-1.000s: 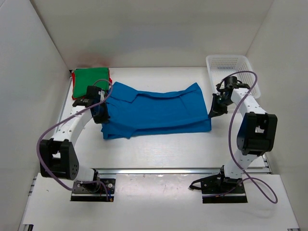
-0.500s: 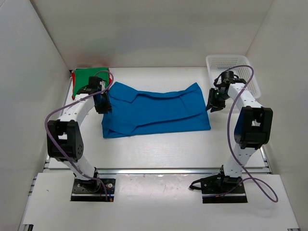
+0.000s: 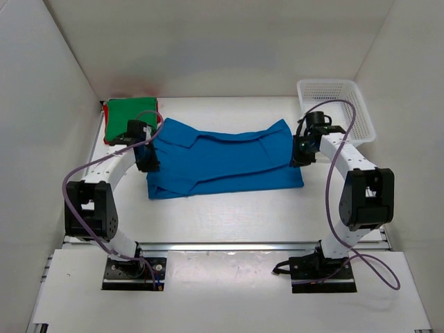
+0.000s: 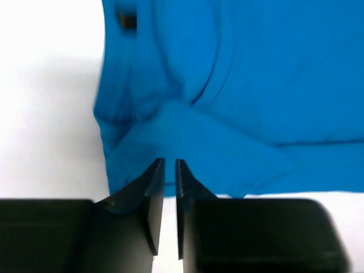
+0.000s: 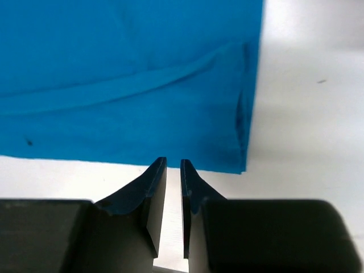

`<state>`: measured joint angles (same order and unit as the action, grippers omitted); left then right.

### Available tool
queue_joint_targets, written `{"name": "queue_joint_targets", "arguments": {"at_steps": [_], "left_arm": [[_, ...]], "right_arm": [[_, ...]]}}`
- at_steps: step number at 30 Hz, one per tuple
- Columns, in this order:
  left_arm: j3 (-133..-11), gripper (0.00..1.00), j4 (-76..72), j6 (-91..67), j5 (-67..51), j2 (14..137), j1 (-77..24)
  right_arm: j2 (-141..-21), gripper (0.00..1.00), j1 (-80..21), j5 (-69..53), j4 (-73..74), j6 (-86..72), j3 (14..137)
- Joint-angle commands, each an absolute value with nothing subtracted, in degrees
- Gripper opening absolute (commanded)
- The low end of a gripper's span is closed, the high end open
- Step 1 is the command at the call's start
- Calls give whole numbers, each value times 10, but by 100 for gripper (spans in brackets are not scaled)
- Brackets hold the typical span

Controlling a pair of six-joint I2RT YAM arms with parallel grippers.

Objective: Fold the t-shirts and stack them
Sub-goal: Fold the flattened tshirt in 1/3 of the way

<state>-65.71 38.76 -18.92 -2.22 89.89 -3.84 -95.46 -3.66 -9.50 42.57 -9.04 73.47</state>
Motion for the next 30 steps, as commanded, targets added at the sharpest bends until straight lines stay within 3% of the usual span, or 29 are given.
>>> {"name": "queue_joint_targets", "arguments": {"at_steps": [1, 3, 6, 8, 10, 13, 15, 18, 21, 24, 25, 26, 28, 30], "left_arm": [[-614, 25, 381, -192, -27, 875, -49], [-598, 39, 372, -194, -20, 889, -50], [-599, 40, 359, -191, -23, 919, -50], [-605, 51, 351, -195, -22, 935, -47], [-608, 50, 334, -200, -18, 943, -51], [-613, 42, 315, -205, -20, 963, -49], [-621, 22, 308, -205, -25, 978, -45], [-645, 2, 313, -208, -39, 1010, -40], [-656, 0, 296, -217, -31, 1015, -43], [-654, 0, 277, -226, -20, 1018, -43], [-661, 5, 281, -226, -29, 1018, -43], [-661, 24, 284, -230, -37, 1016, -40], [-652, 46, 280, -234, -65, 999, -35], [-633, 55, 244, -240, -97, 948, -33]], "right_arm": [[-935, 14, -61, -100, 376, -93, 702], [-936, 17, -69, -93, 364, -100, 684], [-940, 17, -82, -90, 338, -109, 658], [-940, 17, -87, -90, 320, -117, 636], [-939, 18, -84, -91, 301, -122, 604], [-943, 14, -85, -95, 254, -129, 564], [-946, 10, -83, -97, 246, -134, 549], [-950, 6, -88, -84, 242, -134, 536], [-954, 0, -86, -78, 245, -134, 526], [-949, 1, -87, -76, 255, -136, 520], [-938, 0, -90, -76, 251, -136, 513], [-932, 0, -94, -78, 252, -138, 514], [-913, 1, -101, -76, 251, -139, 517], [-890, 8, -112, -72, 246, -145, 520]]}}
